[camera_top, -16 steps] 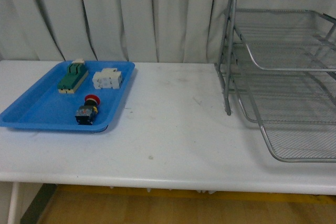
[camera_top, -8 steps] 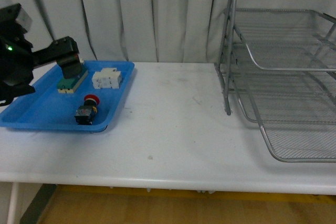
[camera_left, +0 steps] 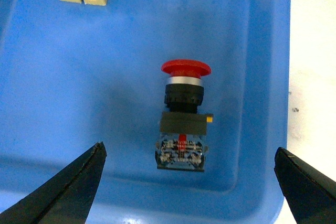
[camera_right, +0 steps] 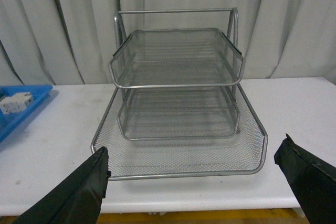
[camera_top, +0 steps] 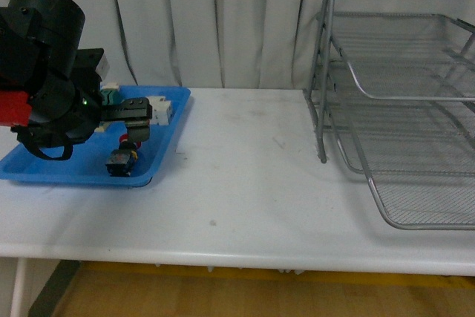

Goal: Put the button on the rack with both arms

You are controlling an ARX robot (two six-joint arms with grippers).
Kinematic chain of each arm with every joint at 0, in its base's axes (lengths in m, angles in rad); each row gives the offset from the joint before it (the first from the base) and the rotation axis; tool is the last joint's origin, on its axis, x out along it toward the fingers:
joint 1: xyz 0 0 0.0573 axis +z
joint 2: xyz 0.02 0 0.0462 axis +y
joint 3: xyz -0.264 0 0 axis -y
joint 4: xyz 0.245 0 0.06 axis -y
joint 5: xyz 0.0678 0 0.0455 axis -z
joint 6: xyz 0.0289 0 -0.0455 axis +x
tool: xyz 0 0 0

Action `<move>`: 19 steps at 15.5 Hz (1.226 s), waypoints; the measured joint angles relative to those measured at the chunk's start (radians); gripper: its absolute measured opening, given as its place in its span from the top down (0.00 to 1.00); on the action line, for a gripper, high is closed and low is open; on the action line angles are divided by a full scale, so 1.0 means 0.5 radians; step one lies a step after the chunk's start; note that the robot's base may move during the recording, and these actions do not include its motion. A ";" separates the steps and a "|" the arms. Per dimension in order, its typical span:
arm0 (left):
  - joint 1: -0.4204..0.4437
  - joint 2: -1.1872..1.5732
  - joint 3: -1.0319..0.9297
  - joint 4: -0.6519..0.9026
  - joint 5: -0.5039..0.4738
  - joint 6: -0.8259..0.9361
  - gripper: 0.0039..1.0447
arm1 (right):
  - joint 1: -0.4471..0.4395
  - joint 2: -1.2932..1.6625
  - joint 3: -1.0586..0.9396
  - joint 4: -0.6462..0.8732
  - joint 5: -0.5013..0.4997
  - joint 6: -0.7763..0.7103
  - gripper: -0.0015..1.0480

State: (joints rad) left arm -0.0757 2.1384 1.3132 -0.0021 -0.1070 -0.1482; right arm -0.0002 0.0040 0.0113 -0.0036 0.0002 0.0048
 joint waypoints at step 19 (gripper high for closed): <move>0.011 0.436 0.374 -0.155 -0.079 0.156 0.46 | 0.000 0.000 0.000 0.000 0.001 0.000 0.06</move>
State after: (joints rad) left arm -0.0704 2.3566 1.5002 -0.0795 -0.1463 -0.0704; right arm -0.0002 0.0040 0.0113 -0.0036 0.0006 0.0048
